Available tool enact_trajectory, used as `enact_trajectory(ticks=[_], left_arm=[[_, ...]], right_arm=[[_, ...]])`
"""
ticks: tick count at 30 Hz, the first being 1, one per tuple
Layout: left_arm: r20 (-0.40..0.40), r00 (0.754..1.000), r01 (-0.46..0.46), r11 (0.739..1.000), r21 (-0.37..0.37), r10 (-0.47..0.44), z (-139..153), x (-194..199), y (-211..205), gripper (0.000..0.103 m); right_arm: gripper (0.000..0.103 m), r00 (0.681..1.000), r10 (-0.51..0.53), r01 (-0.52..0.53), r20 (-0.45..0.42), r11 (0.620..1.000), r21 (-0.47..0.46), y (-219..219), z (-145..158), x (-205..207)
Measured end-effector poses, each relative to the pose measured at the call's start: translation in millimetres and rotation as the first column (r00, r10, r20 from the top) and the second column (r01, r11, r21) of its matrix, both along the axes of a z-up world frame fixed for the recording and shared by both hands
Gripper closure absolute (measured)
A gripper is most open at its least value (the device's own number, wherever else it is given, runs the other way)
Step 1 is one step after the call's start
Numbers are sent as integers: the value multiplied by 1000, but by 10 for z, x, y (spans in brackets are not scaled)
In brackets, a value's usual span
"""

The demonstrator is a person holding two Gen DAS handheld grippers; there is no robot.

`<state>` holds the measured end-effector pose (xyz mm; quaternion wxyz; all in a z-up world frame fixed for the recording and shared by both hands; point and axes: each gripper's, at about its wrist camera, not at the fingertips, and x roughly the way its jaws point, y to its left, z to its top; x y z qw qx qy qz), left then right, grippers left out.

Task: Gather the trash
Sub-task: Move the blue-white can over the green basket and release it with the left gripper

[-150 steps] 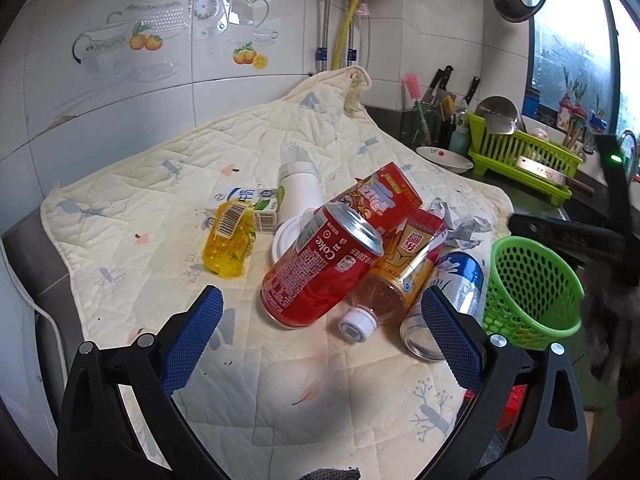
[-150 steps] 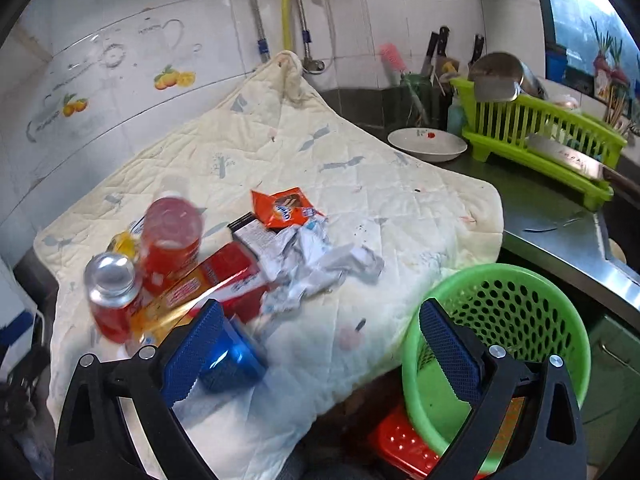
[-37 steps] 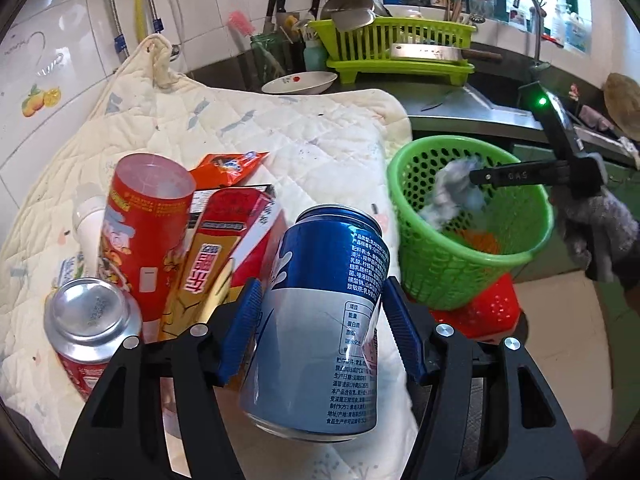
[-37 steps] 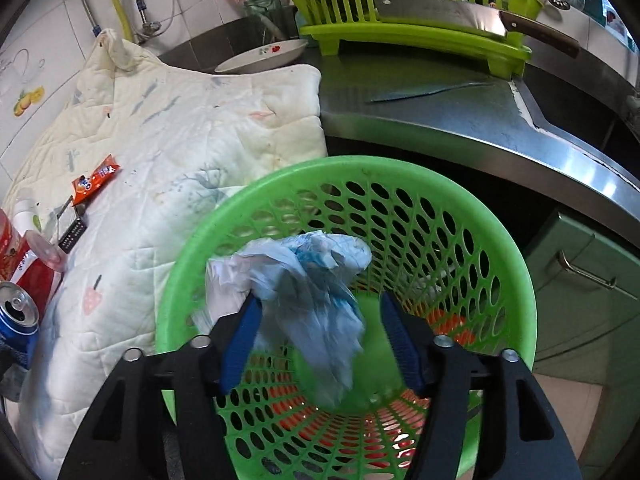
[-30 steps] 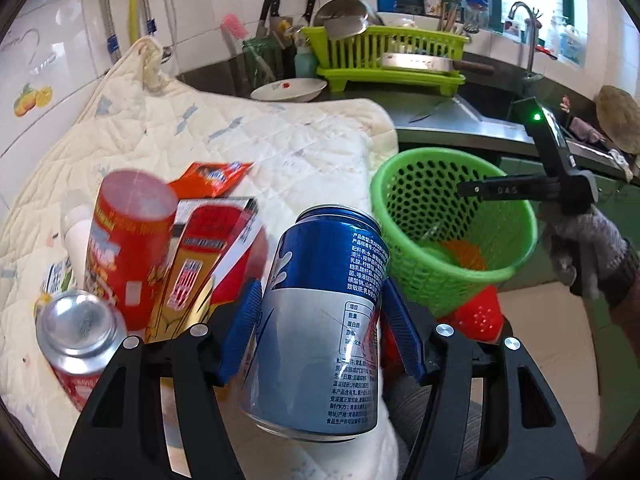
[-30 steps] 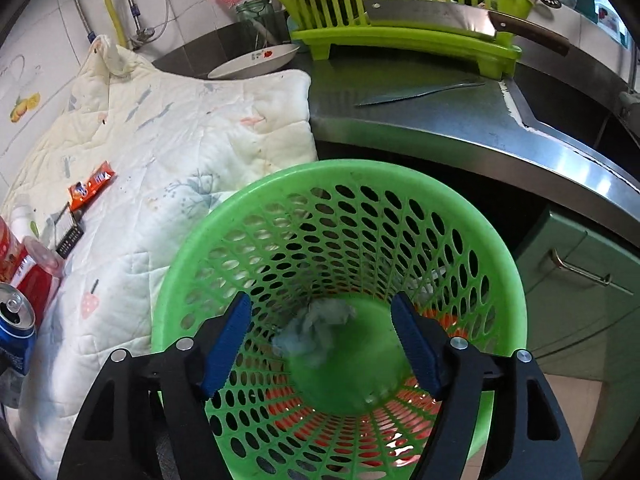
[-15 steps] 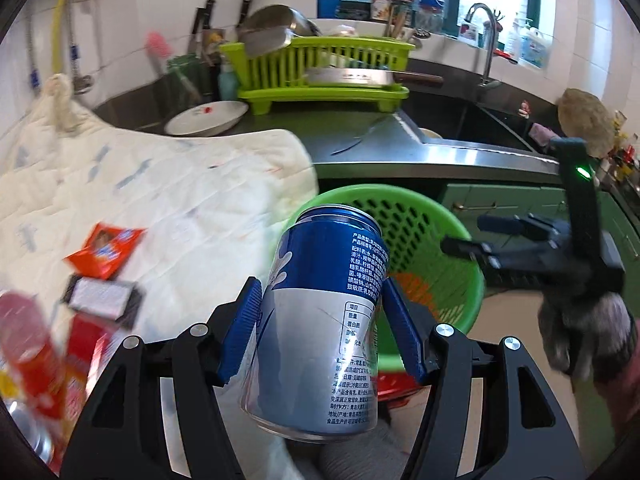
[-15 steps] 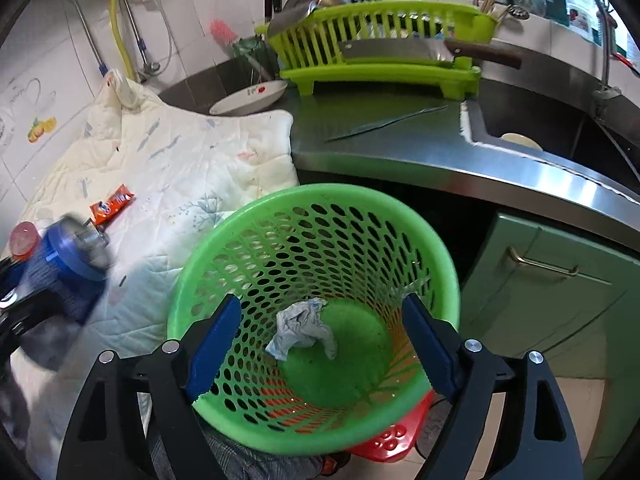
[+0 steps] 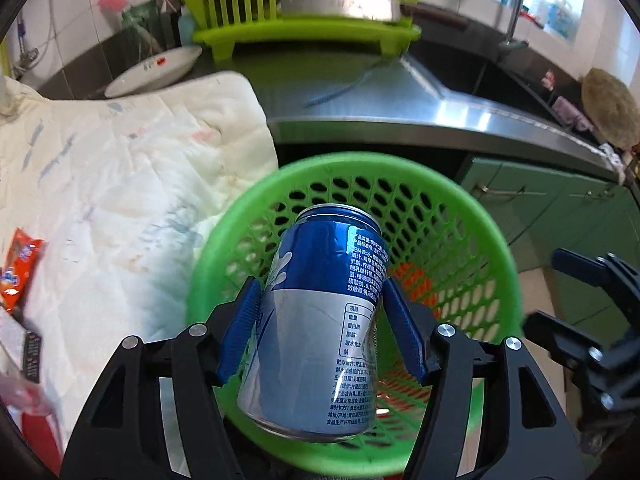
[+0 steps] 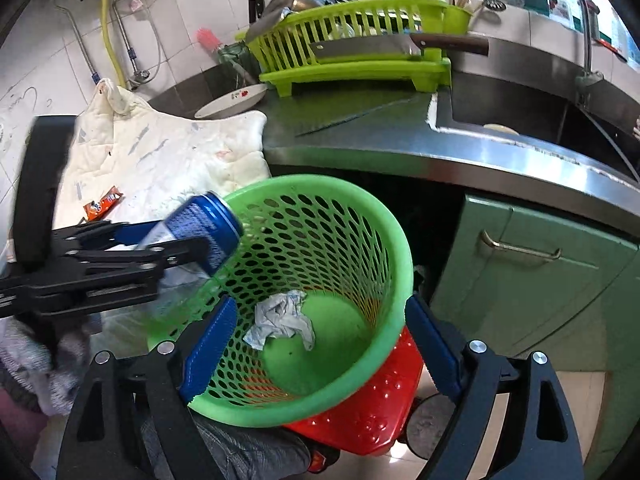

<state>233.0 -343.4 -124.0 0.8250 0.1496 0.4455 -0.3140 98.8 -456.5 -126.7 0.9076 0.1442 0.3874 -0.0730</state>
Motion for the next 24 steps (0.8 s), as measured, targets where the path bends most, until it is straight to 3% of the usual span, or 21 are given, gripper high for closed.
enact_trajectory(ticks=[6,9,12,24], left_arm=[[14,1000,17,999,49,-18,-199,41,-111,39],[30,1000,9,998,60,-11,-243,39,-102,30],[35,999,-3,998,55,1,-231,30,-50,29],[106,992,-57,997,-43,61,336,-346,572,29]], right_arm=[[20,1000,-10,10,-17,1000,25,-58,-98,4],[20,1000,-10,10,-28,1000,26,-52,-130,2],[20,1000,-7,8,-30,1000,21,-23,-132,-16],[20,999,27,-28,36,1000,14,306,183,-158]])
